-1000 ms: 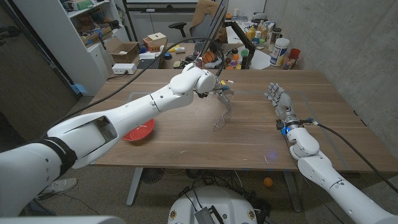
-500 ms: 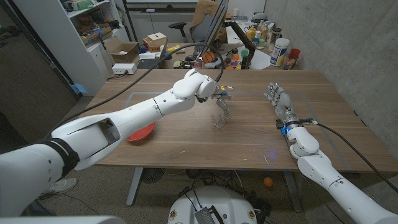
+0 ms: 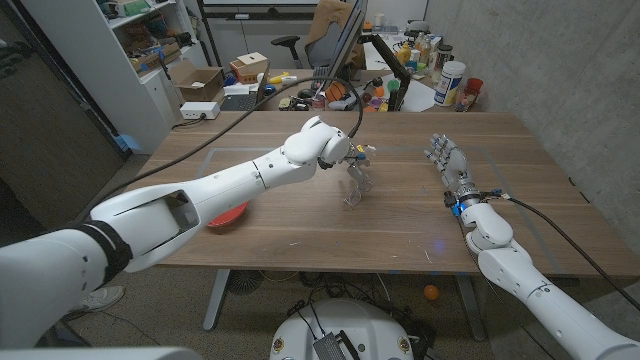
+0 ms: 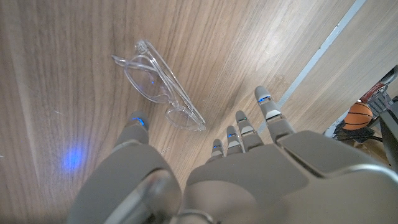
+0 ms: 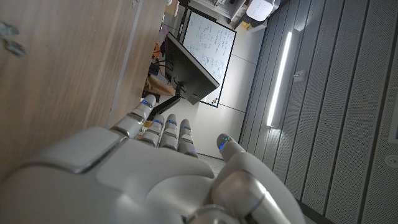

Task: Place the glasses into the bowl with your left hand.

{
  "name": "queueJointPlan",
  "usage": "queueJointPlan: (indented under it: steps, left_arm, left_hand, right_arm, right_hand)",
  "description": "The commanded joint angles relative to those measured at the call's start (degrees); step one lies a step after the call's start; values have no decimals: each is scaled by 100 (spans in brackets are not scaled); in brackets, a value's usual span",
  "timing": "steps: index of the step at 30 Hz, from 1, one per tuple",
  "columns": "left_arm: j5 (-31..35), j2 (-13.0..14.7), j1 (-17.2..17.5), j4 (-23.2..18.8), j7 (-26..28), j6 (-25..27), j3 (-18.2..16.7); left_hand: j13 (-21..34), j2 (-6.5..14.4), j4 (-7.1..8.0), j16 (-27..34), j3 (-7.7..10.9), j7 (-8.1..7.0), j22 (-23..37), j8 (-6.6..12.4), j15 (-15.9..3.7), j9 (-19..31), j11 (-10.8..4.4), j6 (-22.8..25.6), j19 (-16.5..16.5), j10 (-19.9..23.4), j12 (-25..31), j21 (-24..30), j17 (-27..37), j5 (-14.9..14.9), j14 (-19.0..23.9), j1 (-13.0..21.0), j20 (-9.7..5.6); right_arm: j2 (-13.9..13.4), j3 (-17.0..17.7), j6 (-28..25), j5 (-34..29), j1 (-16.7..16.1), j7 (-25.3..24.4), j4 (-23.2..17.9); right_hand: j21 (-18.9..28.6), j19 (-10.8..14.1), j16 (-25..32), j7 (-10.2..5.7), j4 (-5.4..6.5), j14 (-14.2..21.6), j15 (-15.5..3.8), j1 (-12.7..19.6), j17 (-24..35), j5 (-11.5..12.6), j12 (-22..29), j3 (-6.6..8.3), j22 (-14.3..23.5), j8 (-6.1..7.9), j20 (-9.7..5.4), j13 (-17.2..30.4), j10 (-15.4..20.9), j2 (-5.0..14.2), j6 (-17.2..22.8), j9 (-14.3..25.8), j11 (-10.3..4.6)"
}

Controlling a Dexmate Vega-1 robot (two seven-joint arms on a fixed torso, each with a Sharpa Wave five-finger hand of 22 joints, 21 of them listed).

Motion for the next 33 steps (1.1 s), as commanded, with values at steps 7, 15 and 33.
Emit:
queueJointPlan:
  steps: [7, 15, 33]
  left_arm:
    - [117, -243, 3, 257, -130, 167, 232]
    - [68, -332, 78, 269, -161, 402, 257]
    - [323, -490, 404, 273, 674, 1262, 303]
  left_hand:
    - [32, 32, -1, 12, -4, 58, 18, -25, 56, 8, 45, -6, 106, -24, 44, -5, 24, 12, 87, 110, 14]
    - [52, 221, -32, 89, 54, 139, 24, -6, 86, 13, 128, 111, 830, 75, 134, 170, 17, -42, 407, 426, -38]
    - [92, 827, -143, 435, 186, 389, -29, 179, -646, 37, 193, 1163, 3636, 1295, 814, 731, -36, -177, 2444, 2078, -1518]
  right_arm:
    - [76, -19, 140, 140, 199, 278, 380]
    - [86, -14, 192, 194, 264, 398, 505]
    - [66, 26, 228, 280, 295, 516, 638]
  right_hand:
    - [6, 36, -14, -1, 0, 34, 1, -33, 16, 49, 9, 37, 32, 17, -321, 33, 39, 370, 31, 12, 13]
    - [8, 41, -13, -1, 0, 39, 8, -33, 17, 49, 11, 38, 32, 20, -318, 33, 46, 370, 40, 12, 25]
    - [12, 55, -10, -6, 0, 52, 16, -32, 17, 49, 17, 40, 32, 26, -308, 33, 70, 371, 64, 12, 20]
